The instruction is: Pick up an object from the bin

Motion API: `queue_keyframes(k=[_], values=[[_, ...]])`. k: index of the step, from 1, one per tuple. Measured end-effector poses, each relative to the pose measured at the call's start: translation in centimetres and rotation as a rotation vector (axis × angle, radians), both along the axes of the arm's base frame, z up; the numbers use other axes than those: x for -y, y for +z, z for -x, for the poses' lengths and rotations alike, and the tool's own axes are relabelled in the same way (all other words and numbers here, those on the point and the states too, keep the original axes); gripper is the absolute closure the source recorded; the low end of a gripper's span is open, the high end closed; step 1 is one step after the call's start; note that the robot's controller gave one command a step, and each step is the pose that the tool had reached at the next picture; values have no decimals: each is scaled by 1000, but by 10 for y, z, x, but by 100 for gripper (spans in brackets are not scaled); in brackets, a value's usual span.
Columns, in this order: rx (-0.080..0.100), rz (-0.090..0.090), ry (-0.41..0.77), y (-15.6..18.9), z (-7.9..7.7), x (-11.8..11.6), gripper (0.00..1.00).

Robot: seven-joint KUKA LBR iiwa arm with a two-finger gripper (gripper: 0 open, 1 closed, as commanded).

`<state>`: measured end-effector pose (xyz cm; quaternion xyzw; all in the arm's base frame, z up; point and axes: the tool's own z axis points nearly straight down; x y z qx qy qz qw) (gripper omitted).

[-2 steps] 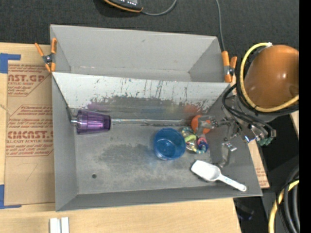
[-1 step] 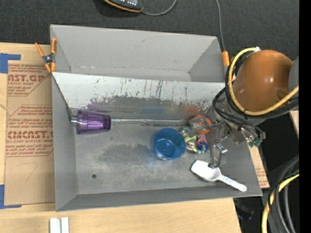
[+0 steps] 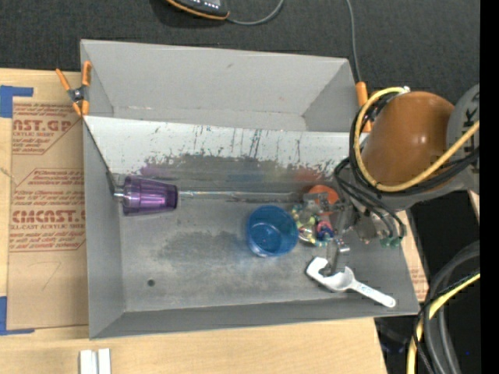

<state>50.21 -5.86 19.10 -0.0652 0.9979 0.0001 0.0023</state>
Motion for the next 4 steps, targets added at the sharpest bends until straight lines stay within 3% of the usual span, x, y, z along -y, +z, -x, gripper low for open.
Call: queue_keyframes(k=[1,2,3,4], values=[[2,1,48,-4,1,-1,0],[1,0,175,-1,-2,-23,0],[7,0,66,-3,-1,-29,0],[3,0,-46,-22,-16,-27,0]])
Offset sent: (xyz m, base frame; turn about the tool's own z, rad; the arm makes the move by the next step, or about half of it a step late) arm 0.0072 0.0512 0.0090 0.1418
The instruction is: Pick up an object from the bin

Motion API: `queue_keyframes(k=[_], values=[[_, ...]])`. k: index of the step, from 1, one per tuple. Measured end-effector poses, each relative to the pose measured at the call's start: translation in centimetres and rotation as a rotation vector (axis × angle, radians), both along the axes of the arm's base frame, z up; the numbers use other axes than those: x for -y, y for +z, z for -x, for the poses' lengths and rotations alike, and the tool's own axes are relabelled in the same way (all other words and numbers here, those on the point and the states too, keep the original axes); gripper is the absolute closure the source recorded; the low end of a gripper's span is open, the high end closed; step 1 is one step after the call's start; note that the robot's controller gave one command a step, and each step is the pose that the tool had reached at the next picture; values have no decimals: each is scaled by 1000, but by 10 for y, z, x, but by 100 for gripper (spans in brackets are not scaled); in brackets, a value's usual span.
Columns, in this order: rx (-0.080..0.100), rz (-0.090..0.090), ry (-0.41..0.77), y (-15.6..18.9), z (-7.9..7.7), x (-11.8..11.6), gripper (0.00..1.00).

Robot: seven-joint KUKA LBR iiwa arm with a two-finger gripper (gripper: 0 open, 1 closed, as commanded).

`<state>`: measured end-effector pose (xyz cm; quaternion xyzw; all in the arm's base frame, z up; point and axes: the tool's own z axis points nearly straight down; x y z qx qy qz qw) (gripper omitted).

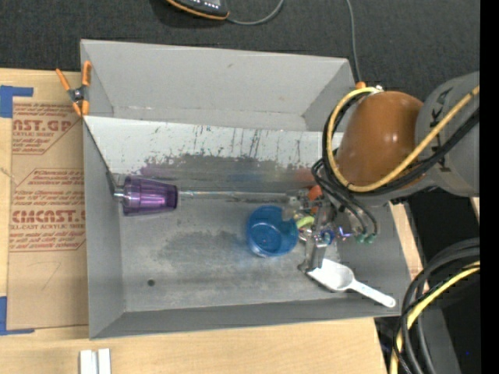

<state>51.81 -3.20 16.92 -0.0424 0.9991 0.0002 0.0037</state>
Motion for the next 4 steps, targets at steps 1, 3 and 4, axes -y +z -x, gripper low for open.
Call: queue_keyframes(k=[1,3,4], values=[[1,1,276,-13,3,-11,0],[2,1,199,-65,-25,7,100],[2,1,200,-65,-25,7,100]])
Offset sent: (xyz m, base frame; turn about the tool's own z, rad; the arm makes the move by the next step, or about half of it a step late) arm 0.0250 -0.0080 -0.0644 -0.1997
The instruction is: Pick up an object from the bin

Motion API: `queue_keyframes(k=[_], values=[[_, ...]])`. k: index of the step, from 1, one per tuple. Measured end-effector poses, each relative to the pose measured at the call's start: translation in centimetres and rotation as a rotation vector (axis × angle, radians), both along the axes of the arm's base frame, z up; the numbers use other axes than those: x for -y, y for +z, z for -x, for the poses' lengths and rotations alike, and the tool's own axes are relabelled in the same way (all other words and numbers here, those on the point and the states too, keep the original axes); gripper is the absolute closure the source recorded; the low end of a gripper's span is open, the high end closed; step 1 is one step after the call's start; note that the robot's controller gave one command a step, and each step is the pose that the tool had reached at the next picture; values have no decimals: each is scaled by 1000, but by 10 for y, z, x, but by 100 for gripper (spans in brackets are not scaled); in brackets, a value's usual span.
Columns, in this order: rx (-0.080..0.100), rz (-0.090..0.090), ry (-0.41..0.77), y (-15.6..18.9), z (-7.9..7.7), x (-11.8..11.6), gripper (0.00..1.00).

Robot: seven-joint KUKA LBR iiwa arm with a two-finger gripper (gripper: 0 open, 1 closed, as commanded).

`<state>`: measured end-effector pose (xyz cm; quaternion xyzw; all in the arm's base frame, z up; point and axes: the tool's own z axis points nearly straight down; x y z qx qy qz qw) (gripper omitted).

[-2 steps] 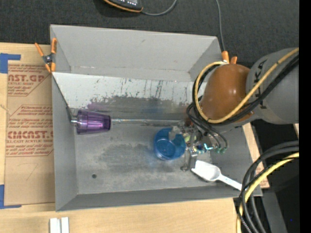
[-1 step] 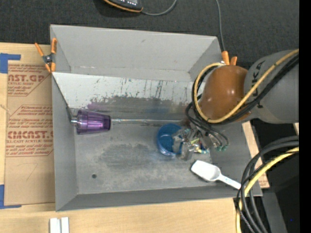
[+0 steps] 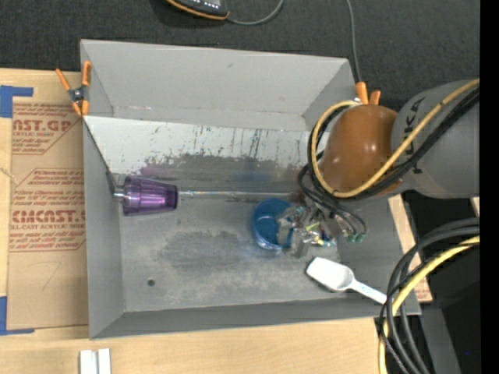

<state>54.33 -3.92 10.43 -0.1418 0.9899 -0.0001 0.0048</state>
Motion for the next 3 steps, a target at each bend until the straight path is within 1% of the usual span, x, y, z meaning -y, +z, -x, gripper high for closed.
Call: queue_keyframes(k=[2,3], values=[[3,1,16,-6,0,-1,100],[0,1,108,24,-8,-11,100]])
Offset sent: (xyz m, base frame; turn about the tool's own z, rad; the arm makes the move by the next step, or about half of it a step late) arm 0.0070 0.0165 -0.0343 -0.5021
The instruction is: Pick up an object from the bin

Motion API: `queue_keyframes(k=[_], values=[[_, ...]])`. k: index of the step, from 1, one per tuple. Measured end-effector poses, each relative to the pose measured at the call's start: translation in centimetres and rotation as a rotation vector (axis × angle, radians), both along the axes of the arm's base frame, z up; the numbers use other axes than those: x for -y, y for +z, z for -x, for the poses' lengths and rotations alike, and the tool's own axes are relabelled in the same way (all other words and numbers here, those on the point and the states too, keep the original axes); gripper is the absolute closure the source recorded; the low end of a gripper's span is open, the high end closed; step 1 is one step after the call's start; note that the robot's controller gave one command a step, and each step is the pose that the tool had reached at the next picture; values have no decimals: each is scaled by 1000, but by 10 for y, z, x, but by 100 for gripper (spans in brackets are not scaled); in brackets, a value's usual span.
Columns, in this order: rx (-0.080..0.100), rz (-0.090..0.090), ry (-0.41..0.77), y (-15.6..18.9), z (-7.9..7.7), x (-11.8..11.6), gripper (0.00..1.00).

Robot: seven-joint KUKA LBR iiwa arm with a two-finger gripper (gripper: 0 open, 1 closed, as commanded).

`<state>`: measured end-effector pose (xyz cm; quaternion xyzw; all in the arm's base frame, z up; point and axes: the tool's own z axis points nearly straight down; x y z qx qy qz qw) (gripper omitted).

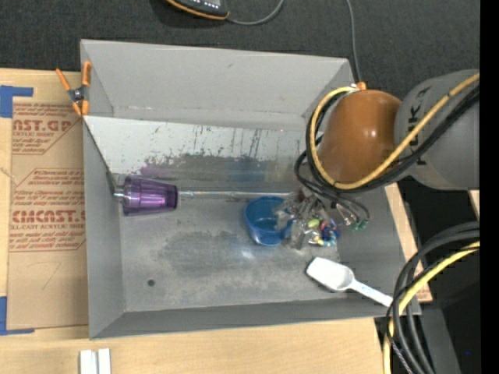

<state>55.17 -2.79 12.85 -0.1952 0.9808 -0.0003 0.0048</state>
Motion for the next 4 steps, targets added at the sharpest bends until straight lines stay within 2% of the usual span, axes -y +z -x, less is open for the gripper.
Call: queue_keyframes(k=[2,3,4], values=[[4,-2,-61,-30,-3,-5,100],[0,0,-7,-20,-4,-12,100],[8,-2,1,-12,-4,-15,100]])
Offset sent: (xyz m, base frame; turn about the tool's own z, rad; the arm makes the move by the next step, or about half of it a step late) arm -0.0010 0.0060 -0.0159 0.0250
